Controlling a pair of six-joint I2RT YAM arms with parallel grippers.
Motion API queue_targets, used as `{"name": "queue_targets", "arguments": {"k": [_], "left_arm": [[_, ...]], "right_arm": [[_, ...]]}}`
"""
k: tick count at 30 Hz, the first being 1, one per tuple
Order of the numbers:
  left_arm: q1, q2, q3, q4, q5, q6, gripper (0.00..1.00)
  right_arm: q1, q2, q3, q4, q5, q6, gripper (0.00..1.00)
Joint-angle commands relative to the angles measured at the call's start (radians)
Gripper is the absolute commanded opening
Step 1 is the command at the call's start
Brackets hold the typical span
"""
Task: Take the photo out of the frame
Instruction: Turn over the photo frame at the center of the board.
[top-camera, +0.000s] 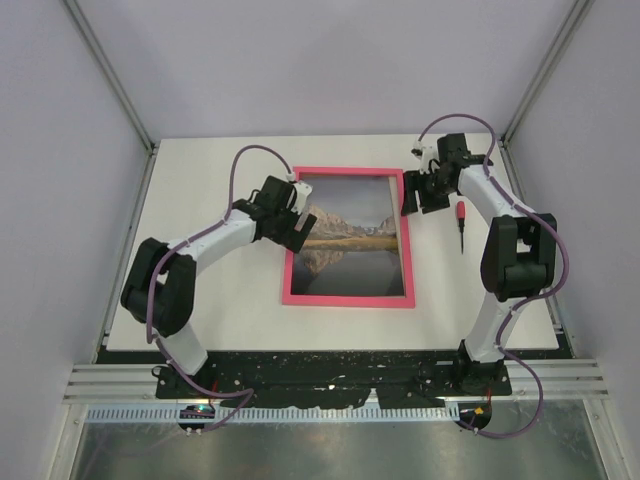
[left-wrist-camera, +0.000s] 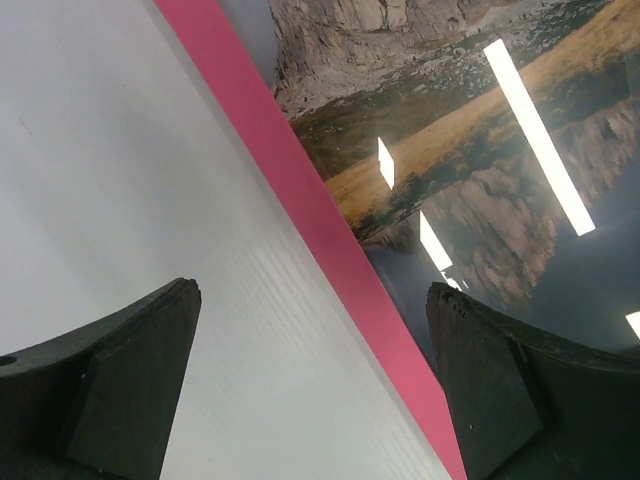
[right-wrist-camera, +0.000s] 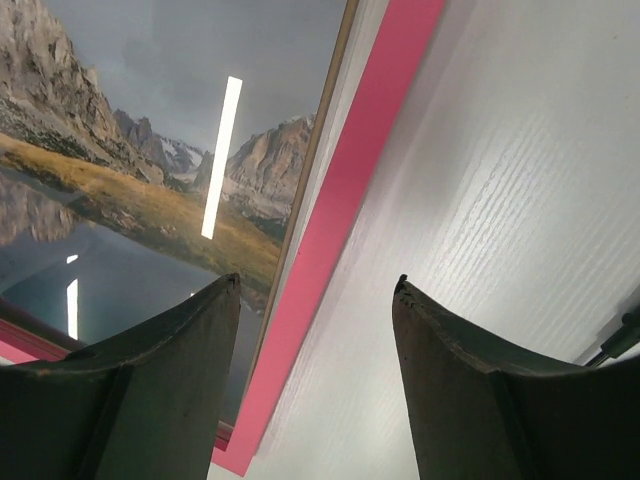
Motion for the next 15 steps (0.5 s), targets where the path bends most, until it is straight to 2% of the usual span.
{"name": "queue_targets", "arguments": {"k": [1,15], "left_arm": [[-0.016,0.036,0.049,-0.011,-0.025,0.005,0.97],[-0.019,0.125,0.064,-0.034,0.015,-0.009,0.79]], "right_arm": [[0.001,-0.030,-0.090,0.062,0.001,0.015,0.67],[0.001,0.044,-0.160,0.128,-0.002,0.042,0.67]]}}
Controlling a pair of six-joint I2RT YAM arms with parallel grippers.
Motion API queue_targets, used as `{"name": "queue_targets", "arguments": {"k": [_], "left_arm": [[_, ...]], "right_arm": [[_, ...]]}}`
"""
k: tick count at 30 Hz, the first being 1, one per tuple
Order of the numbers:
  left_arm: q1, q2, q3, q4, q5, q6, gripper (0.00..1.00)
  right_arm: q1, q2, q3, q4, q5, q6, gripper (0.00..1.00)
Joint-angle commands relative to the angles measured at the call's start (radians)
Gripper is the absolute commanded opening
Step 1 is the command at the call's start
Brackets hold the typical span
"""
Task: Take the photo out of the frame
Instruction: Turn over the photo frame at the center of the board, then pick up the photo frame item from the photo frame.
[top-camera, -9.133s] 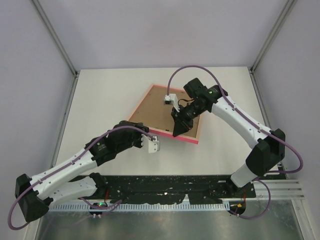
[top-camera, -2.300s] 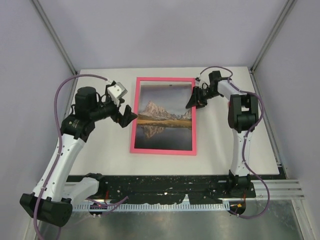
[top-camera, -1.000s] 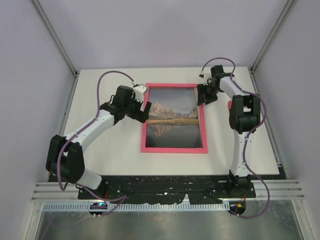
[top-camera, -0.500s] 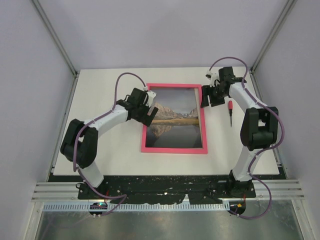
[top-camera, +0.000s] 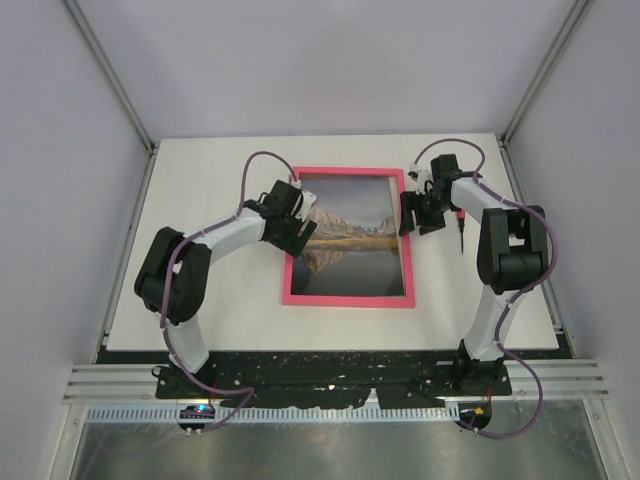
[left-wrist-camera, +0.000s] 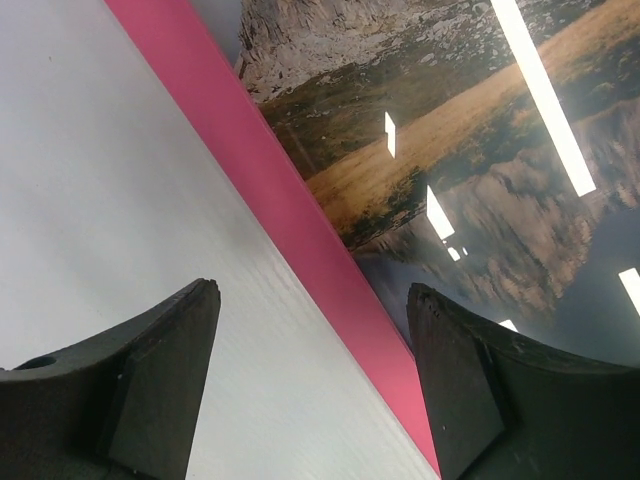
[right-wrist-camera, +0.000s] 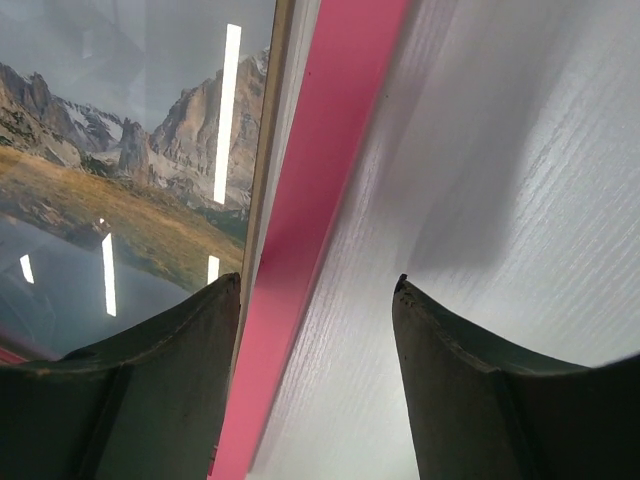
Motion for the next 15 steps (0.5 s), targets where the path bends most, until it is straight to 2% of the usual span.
{"name": "queue_targets", "arguments": {"k": [1,10,15], "left_arm": [[-0.004,0.023,0.041,-0.009,0.020,-0.009,0.78],[-0.004,0.065,0.060,-0.042,0.069,-0.015,0.71],[-0.004,0.071,0.063,-0.048,0.074,-0.015,0.56]], "right_arm": [[-0.001,0.003,-0.002,0.044,-0.005,0.017,0.66],[0.035,0.029,0.000,0.035,-0.016,0.010,0.59],[0.045,0.037,0.001,0.035,0.003,0.006,0.50]]}}
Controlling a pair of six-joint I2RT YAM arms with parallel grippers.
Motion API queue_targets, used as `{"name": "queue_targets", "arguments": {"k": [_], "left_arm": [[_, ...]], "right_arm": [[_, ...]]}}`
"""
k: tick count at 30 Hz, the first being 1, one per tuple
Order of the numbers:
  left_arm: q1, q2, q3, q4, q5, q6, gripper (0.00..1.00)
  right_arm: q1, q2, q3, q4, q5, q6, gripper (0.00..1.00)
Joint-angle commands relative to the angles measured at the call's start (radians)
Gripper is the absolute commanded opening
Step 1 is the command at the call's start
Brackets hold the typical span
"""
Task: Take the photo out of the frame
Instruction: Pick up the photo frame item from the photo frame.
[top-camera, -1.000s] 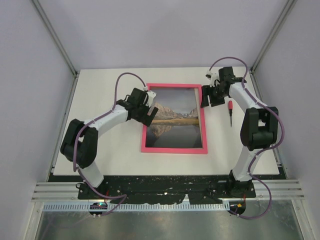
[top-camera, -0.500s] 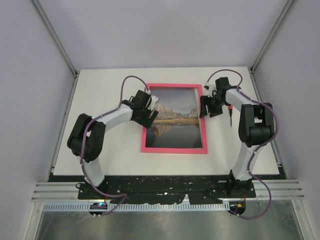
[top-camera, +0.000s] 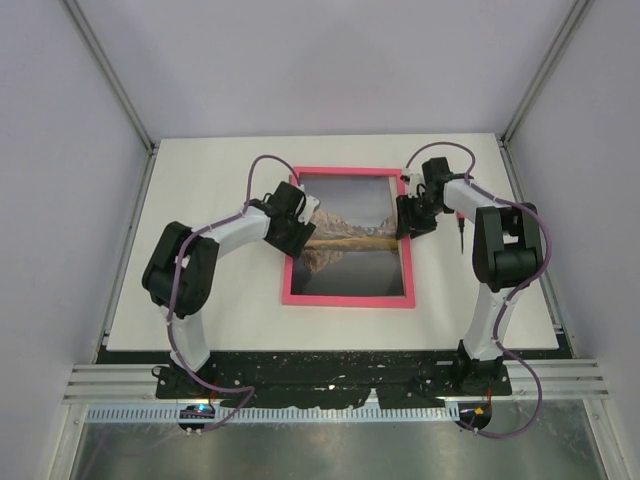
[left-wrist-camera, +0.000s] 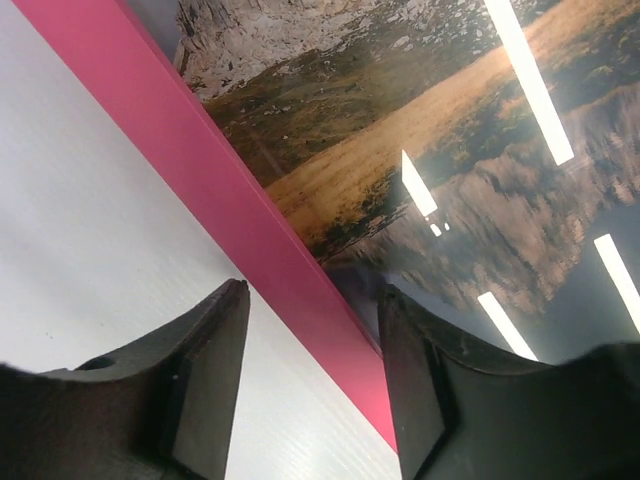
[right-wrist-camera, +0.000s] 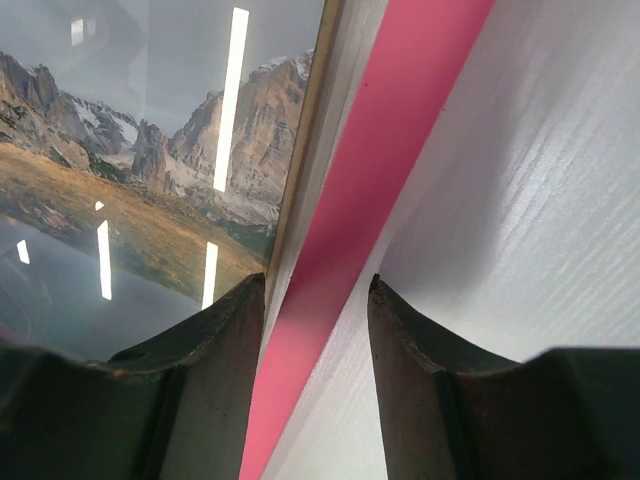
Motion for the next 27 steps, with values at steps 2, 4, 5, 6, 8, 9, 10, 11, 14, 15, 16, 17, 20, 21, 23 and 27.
{"name": "queue_targets", "arguments": {"k": [2,4,5,6,8,9,10,11,14,15,16,17,20,21,23,27], "left_arm": [[-0.002,-0.003,0.033,-0.013,0.024,-0.012,0.47],[-0.002,-0.003,0.037,-0.016,0.034,-0.013,0.36],[-0.001,-0.004,0.039,-0.018,0.037,-0.013,0.32],[-0.002,-0.009,0.037,-0.019,0.038,-0.013,0.28],[-0.002,-0.024,0.036,-0.021,0.034,-0.010,0.18],[-0.002,-0.035,0.034,-0.024,0.035,-0.010,0.15],[-0.002,-0.047,0.034,-0.025,0.046,-0.010,0.10],[-0.004,-0.056,0.034,-0.024,0.054,-0.010,0.08],[-0.002,-0.099,0.033,-0.029,0.066,-0.007,0.03],[-0.002,-0.114,0.033,-0.030,0.075,-0.005,0.02],[-0.004,-0.131,0.033,-0.032,0.087,-0.004,0.01],[-0.002,-0.147,0.033,-0.033,0.101,-0.002,0.00],[-0.002,-0.200,0.034,-0.038,0.126,0.002,0.00],[-0.002,-0.217,0.036,-0.039,0.132,0.011,0.00],[-0.002,-0.252,0.039,-0.045,0.130,0.028,0.00],[0.007,-0.289,0.050,-0.071,0.091,0.082,0.00]], "right_arm": [[0.017,0.008,0.011,0.012,0.002,0.003,0.44],[0.017,0.008,0.013,0.010,0.009,0.000,0.36],[0.019,0.008,0.016,0.010,0.014,0.003,0.31],[0.019,0.008,0.019,0.007,0.017,0.006,0.27],[0.022,0.001,0.023,-0.002,0.018,0.006,0.20],[0.022,-0.003,0.025,-0.008,0.026,0.006,0.17],[0.022,-0.017,0.031,-0.011,0.031,0.009,0.13],[0.023,-0.025,0.033,-0.016,0.040,0.011,0.10],[0.036,-0.080,0.060,-0.040,0.046,0.014,0.08],[0.043,-0.095,0.063,-0.045,0.048,0.014,0.08],[0.048,-0.121,0.069,-0.047,0.049,0.015,0.08],[0.059,-0.132,0.074,-0.050,0.052,0.015,0.08],[0.086,-0.161,0.135,-0.111,0.057,0.005,0.08],[0.097,-0.166,0.166,-0.131,0.052,0.005,0.08],[0.111,-0.170,0.209,-0.168,0.043,0.006,0.08],[0.161,-0.160,0.293,-0.218,0.064,0.009,0.08]]}}
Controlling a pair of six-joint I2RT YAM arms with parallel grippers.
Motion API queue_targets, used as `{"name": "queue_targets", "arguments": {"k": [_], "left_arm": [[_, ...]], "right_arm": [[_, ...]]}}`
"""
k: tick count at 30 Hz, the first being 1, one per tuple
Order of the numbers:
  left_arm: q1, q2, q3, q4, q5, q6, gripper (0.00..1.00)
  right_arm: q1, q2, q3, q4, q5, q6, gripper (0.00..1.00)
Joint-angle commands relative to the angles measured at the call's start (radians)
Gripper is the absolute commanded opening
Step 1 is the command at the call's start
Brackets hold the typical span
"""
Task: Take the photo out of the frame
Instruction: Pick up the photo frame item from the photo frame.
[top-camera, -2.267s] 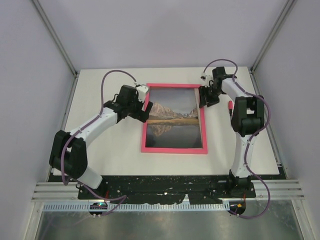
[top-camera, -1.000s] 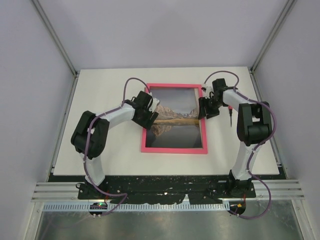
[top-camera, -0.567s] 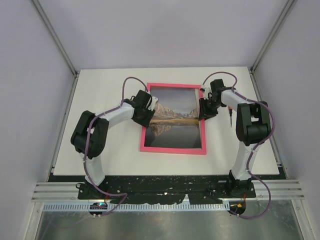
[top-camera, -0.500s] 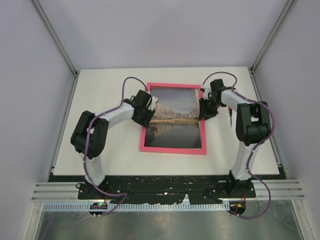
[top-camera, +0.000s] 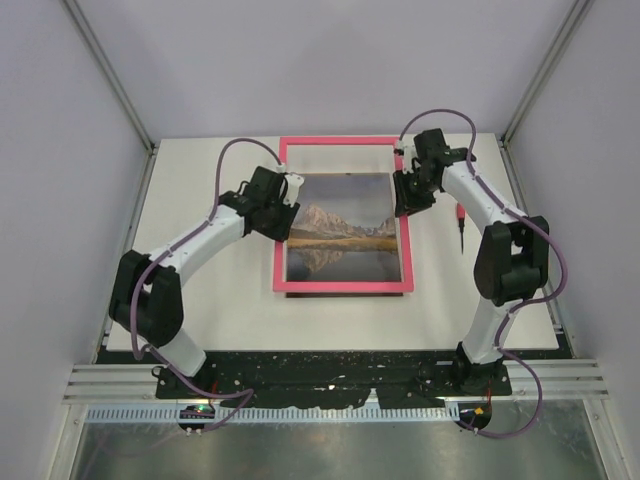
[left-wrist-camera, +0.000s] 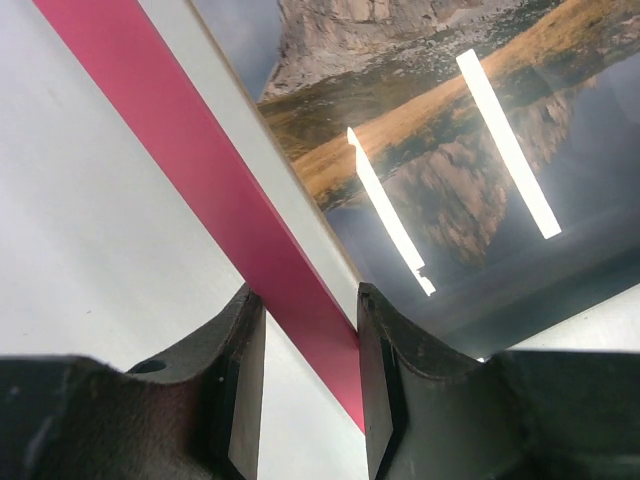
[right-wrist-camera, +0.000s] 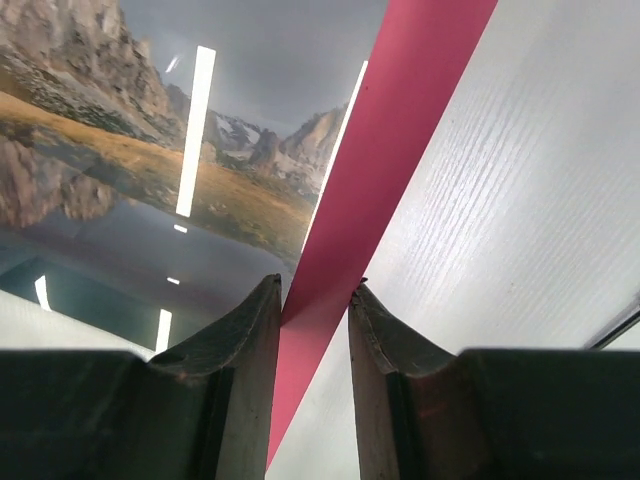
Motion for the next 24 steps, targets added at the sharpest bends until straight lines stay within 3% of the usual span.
{"name": "queue_targets", "arguments": {"k": [1,13,24], "left_arm": [[-0.011,-0.075,0.045,-0.004,0.072,0.133,0.00],[0.195,-0.115,0.037,-0.147,-0.017,0.216,0.00],[0.304,-0.105,-0.009,-0.098,-0.149,0.286,0.00]], "right_arm": [[0.092,-0.051,0.122,-0.029,-0.029,-0.029,0.08],[0.285,0.170,0.323,-0.034,-0.063,-0.006,0.08],[0.468,0.431,0.636,-0.028,-0.131,0.028,0.08]]}}
